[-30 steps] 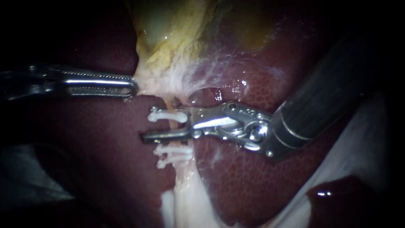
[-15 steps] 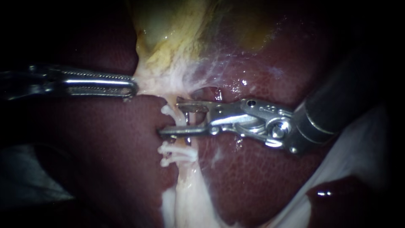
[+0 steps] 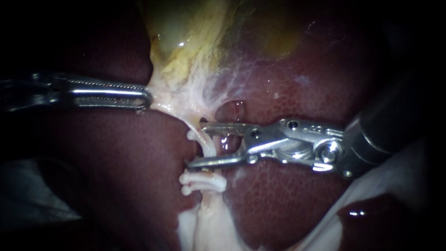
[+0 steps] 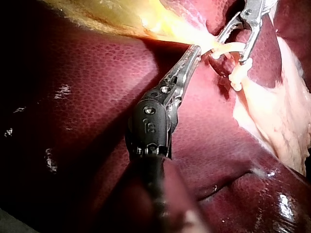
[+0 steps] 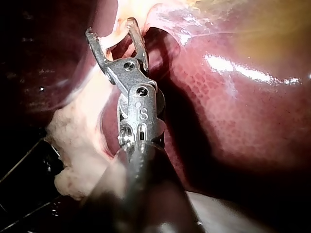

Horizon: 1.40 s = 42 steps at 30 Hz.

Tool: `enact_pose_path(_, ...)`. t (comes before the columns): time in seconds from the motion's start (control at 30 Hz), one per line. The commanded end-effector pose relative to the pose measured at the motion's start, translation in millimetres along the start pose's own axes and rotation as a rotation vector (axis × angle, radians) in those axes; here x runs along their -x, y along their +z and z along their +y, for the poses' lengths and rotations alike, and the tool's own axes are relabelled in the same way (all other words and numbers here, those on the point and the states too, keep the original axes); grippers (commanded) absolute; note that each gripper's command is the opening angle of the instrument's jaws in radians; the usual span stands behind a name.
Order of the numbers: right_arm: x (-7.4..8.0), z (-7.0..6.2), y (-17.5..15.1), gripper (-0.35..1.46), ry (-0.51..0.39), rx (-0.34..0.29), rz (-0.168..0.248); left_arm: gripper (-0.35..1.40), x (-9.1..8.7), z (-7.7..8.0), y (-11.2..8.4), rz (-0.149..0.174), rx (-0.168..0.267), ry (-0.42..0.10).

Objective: Going back third clip left tube

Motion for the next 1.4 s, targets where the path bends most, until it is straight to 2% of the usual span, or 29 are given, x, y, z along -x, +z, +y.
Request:
enact_pose_path(0.03, 0.0, 0.1, 0.5, 0.5, -0.011, 0.001, 0.001, -0.35, 0.0, 0.0, 0.0, 0.0, 0.0, 0.0)
enact_pose_path(0.13, 0.1, 0.2, 1.7, 0.5, -0.019, -0.008, 0.001, -0.35, -0.1, 0.0, 0.1, 0.0, -0.001, 0.0)
enact_pose_path(0.3, 1.2, 0.1, 4.8, 0.5, -0.038, -0.053, -0.001, -0.35, -0.1, 0.0, 0.1, 0.0, -0.001, 0.0)
enact_pose_path(0.43, 2.1, 0.0, 7.4, 0.5, -0.07, -0.112, 0.025, -0.35, -0.1, 0.0, 0.2, 0.0, -0.001, 0.0)
enact_pose_path(0.63, 2.0, 1.0, 9.7, 0.5, -0.074, -0.171, 0.058, -0.35, -0.1, -0.1, 0.2, 0.0, -0.001, 0.0)
enact_pose_path(0.77, 2.1, 1.7, 9.7, 0.49, -0.077, -0.146, 0.064, -0.35, -0.1, -0.1, 0.2, 0.0, -0.001, 0.0)
enact_pose_path(0.9, 1.8, 2.9, 9.8, 0.48, -0.079, -0.045, 0.073, -0.35, -0.1, -0.1, 0.3, 0.0, -0.001, -0.001)
enact_pose_path(1.1, 0.9, 4.4, 9.0, 0.48, -0.122, 0.029, 0.086, -0.35, -0.1, -0.1, 0.3, 0.001, -0.002, -0.001)
enact_pose_path(1.23, 0.3, 4.9, 8.7, 0.49, -0.187, 0.059, 0.095, -0.35, -0.1, 0.0, 0.4, 0.001, -0.002, -0.001)
enact_pose_path(1.4, 0.5, 4.9, 8.8, 0.49, -0.246, 0.064, 0.092, -0.35, -0.1, 0.0, 0.4, 0.001, -0.002, -0.001)
